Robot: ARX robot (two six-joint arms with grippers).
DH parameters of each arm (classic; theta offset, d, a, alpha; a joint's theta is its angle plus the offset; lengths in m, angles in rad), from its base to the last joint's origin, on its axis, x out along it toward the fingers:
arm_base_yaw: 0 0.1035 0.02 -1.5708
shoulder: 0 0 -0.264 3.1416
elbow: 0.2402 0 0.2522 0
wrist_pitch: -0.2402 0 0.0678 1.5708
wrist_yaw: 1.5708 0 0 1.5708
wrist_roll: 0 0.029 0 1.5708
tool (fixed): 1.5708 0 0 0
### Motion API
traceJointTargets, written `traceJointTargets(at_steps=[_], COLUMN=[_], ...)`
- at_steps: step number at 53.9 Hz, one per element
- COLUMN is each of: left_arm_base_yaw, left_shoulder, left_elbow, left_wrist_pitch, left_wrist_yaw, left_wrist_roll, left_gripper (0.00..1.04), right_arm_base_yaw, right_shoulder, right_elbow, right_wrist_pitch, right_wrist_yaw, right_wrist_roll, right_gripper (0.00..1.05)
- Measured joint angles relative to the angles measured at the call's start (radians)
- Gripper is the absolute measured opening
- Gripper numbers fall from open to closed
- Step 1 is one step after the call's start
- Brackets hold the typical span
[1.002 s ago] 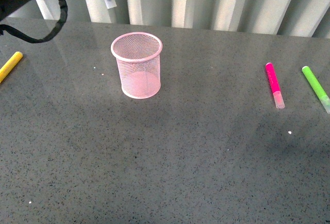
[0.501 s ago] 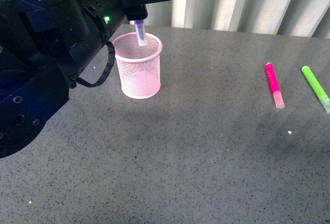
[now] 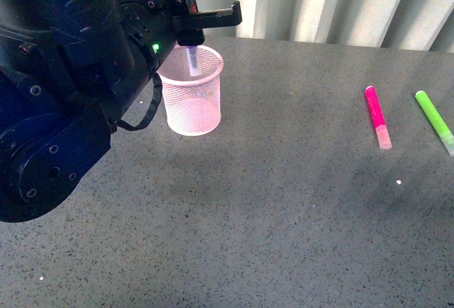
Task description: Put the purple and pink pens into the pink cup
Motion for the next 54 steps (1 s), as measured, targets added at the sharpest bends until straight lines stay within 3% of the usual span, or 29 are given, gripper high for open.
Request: traceJointTargets(at_steps=[10, 24, 35, 54], left_arm_base_yaw=[0.008, 0.041, 0.116, 0.167], left_shoulder=[0.020, -0.029, -0.231, -0.496], left_elbow=[0.021, 0.007, -0.080, -0.250], left_wrist_pitch=[-0.031, -0.117, -0.285, -0.431], left_wrist_yaw=[-0.005, 0.004, 0.049, 0.032], left_wrist_roll=[-0.002, -0.032, -0.066, -0.052], left_gripper=[0.14, 0.56, 1.00, 0.98], right_arm_base_yaw=[0.000, 0.000, 0.000, 0.000], right_shoulder=[0.000, 0.000, 0.000, 0.000], right_elbow=[0.000, 0.000, 0.000, 0.000], right_wrist_pitch=[0.000, 0.000, 0.000, 0.000], right_wrist_yaw=[0.000, 0.000, 0.000, 0.000], right_wrist_roll=[0.000, 0.000, 0.000, 0.000], right_gripper=[0.98, 0.98, 0.98, 0.98])
